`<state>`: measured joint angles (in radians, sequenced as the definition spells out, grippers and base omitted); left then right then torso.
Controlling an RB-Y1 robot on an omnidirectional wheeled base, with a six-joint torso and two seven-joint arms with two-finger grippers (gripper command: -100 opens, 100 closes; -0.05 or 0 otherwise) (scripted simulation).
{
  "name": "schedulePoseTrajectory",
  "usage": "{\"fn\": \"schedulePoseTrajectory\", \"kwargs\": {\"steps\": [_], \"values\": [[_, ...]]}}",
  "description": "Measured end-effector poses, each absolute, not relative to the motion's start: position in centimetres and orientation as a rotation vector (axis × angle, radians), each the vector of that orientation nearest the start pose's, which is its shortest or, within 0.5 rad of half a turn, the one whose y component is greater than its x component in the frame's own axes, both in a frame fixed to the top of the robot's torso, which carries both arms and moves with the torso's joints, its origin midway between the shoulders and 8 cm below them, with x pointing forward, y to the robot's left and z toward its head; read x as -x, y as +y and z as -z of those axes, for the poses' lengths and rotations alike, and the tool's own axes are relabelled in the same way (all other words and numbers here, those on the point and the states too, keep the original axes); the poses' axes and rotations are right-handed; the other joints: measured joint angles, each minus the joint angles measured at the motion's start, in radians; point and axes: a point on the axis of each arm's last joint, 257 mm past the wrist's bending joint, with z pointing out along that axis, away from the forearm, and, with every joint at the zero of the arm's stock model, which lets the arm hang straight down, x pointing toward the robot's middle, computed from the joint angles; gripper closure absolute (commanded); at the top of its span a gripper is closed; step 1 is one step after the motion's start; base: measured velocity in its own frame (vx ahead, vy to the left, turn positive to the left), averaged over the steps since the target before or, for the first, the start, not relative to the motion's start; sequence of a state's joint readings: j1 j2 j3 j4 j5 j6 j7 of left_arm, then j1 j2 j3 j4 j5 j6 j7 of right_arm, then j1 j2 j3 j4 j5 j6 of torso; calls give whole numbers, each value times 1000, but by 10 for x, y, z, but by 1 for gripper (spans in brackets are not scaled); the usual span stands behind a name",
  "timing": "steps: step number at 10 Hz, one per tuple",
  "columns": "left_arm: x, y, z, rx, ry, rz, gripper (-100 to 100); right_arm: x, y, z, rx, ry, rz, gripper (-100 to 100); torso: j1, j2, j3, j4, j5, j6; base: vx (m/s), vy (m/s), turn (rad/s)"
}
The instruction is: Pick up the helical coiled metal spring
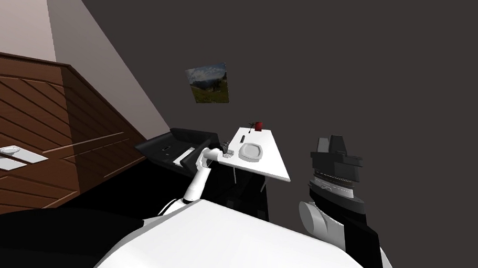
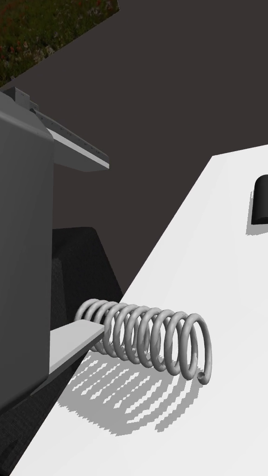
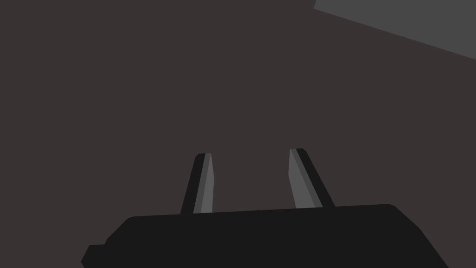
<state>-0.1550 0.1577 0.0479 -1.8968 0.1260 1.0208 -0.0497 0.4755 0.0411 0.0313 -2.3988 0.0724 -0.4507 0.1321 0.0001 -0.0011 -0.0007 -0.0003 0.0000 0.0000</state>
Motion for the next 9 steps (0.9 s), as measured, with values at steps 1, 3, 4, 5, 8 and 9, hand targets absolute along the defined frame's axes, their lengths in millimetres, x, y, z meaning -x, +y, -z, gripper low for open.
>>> {"fn": "schedulePoseTrajectory", "kwargs": {"steps": [1, 3, 4, 5, 8, 9], "values": [[-536, 250, 231, 1505, 1693, 830, -100, -329, -260, -75, -529, 581, -1185, 0, 0, -1, 0, 0, 0, 0, 20, 2, -4], [-533, 252, 240, 1530, 1725, 791, -100, -329, -260, -75, -529, 581, -1185, 0, 0, 0, 0, 0, 0, 0, 13, 2, -2], [-532, 253, 243, 1540, 1741, 766, -100, -329, -260, -75, -529, 581, -1185, 0, 0, 0, 0, 0, 0, 0, 18, 3, -5], [-530, 254, 248, 1553, 1759, 743, -100, -329, -260, -75, -529, 581, -1185, 0, 0, 0, 0, 0, 0, 0, 23, 5, -10], [-527, 256, 258, 1589, 1812, 663, -100, -329, -260, -75, -529, 581, -1185, 0, 0, -1, -1, 0, 0, 0, 24, 4, -9], [-524, 256, 262, 1603, 1831, 638, -100, -329, -260, -75, -529, 581, -1185, 0, 0, -1, -1, 0, 0, 0, 29, 2, -14]]}}
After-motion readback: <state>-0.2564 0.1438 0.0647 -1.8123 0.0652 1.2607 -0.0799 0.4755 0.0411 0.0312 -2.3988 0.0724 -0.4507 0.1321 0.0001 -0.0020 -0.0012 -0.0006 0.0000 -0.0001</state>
